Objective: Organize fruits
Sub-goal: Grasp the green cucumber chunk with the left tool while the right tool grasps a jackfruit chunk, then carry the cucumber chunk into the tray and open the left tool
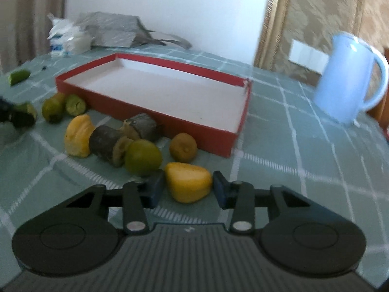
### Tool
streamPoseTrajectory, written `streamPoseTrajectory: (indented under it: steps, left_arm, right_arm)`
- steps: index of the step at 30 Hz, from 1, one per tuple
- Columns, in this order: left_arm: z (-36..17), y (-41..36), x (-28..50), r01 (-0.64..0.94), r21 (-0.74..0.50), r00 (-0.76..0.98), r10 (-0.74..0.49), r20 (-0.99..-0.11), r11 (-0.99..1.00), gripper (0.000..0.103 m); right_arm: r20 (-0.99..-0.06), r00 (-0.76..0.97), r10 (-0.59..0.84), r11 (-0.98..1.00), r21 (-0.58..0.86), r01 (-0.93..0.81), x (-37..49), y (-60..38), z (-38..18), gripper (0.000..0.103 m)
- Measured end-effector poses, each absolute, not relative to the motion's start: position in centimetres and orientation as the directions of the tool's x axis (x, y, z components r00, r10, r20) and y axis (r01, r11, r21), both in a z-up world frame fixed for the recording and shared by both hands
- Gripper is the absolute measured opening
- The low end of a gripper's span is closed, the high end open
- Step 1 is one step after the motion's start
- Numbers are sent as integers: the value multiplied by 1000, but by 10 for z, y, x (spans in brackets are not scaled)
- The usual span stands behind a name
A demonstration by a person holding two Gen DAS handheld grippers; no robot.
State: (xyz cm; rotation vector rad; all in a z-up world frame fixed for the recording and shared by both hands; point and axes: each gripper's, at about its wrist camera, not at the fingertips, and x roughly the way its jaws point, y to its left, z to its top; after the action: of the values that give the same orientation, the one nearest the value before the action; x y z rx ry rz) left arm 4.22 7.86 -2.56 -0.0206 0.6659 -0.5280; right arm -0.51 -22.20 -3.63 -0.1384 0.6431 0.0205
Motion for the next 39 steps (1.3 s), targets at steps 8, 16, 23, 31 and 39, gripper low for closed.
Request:
streamPoseTrajectory:
  steps: [8,16,23,31,39]
  left_arm:
    - [-24,79,41,452,-194,661,-473,-582,871,36]
    - [-9,71,50,458,-214,666,-493,-560,863,36]
    - [16,35,87,494,-195,667,-513,-540,847,36]
    - [21,-7,159,436,-193,674,-461,-576,879,36]
    - [-1,-41,195,386,-68,683,-334,-649,920,39]
  right_arm:
    - [-574,819,-14,997,-65,-29,-9,-229,-34,39]
    - [-477,866,-150,989,-57,140,-18,-236,-31,39]
    - [-430,868,-247,969,-100,226,-21,-238,-30,39]
    - [-411,872,-266,964,-96,248,-23,-242,-30,39]
    - [-428,868,-251,967,-80,240,-21,-244,-31,39]
